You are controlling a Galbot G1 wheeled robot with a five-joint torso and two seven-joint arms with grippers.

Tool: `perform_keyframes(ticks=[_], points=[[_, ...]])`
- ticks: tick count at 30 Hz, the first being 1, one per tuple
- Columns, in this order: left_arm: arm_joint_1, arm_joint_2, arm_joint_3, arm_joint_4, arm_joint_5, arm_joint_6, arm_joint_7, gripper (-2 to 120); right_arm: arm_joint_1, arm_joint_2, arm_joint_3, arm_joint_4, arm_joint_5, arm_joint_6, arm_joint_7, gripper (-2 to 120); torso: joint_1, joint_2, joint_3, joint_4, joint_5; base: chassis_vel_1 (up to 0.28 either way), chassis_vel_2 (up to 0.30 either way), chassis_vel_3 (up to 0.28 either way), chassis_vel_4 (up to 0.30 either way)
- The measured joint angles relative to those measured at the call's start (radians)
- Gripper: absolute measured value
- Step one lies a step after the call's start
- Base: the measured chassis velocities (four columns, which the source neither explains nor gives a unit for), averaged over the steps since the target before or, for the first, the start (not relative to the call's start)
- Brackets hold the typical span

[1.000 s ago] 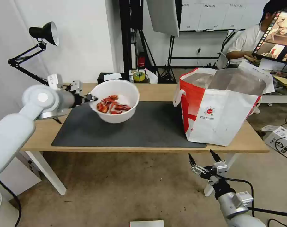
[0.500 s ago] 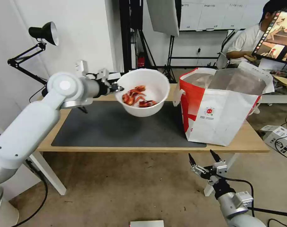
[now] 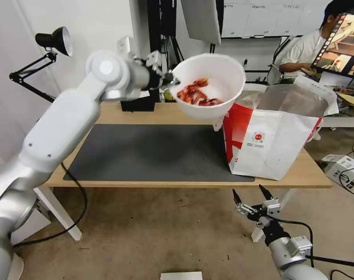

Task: Pick up the trash from the table and place it into the takeout bag.

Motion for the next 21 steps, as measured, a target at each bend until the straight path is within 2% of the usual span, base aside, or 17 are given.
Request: perform_keyframes(ticks=[4,5,8,9,12,13,15,16,19,20,21], points=[[-0.045,-0.094,0.001,0.060,0.001,-0.008,-0.020,0,0.000,0.000,0.000,0.000,0.000,0.000,0.000,100,0.000,0.000,0.000,0.0000,0.0001,0.000,0.000,0.000,0.000],[-0.045,-0.094,0.001,0.060,0.001,-0.008,-0.020,0,0.000,0.000,0.000,0.000,0.000,0.000,0.000,100,0.000,0.000,0.000,0.0000,0.0001,0.000,0.000,0.000,0.000],[-0.068,-0.173,0.015,0.113,0.013,-0.025,-0.038,0,0.000,0.000,0.000,0.000,0.000,0.000,0.000,100,0.000,0.000,0.000,0.0000,0.0001,0.000,0.000,0.000,0.000],[-0.068,-0.173,0.015,0.113,0.013,-0.025,-0.038,0,0.000,0.000,0.000,0.000,0.000,0.000,0.000,100,0.000,0.000,0.000,0.0000,0.0001,0.000,0.000,0.000,0.000],[-0.077,-0.263,0.029,0.179,0.059,-0.074,-0.054,0,0.000,0.000,0.000,0.000,0.000,0.000,0.000,100,0.000,0.000,0.000,0.0000,0.0002,0.000,0.000,0.000,0.000],[-0.077,-0.263,0.029,0.179,0.059,-0.074,-0.054,0,0.000,0.000,0.000,0.000,0.000,0.000,0.000,100,0.000,0.000,0.000,0.0000,0.0002,0.000,0.000,0.000,0.000],[-0.077,-0.310,0.047,0.211,0.101,-0.122,-0.060,0,0.000,0.000,0.000,0.000,0.000,0.000,0.000,100,0.000,0.000,0.000,-0.0001,0.0002,0.000,0.000,0.000,0.000],[-0.077,-0.310,0.047,0.211,0.101,-0.122,-0.060,0,0.000,0.000,0.000,0.000,0.000,0.000,0.000,100,0.000,0.000,0.000,-0.0001,0.0002,0.000,0.000,0.000,0.000],[-0.075,-0.371,0.081,0.239,0.190,-0.234,-0.071,0,0.000,0.000,0.000,0.000,0.000,0.000,0.000,100,0.000,0.000,0.000,-0.0001,0.0001,0.000,0.000,0.000,0.000],[-0.075,-0.371,0.081,0.239,0.190,-0.234,-0.071,0,0.000,0.000,0.000,0.000,0.000,0.000,0.000,100,0.000,0.000,0.000,-0.0001,0.0001,0.000,0.000,0.000,0.000],[-0.068,-0.386,0.106,0.241,0.244,-0.287,-0.074,0,0.000,0.000,0.000,0.000,0.000,0.000,0.000,100,0.000,0.000,0.000,-0.0002,0.0002,0.000,0.000,0.000,0.000]])
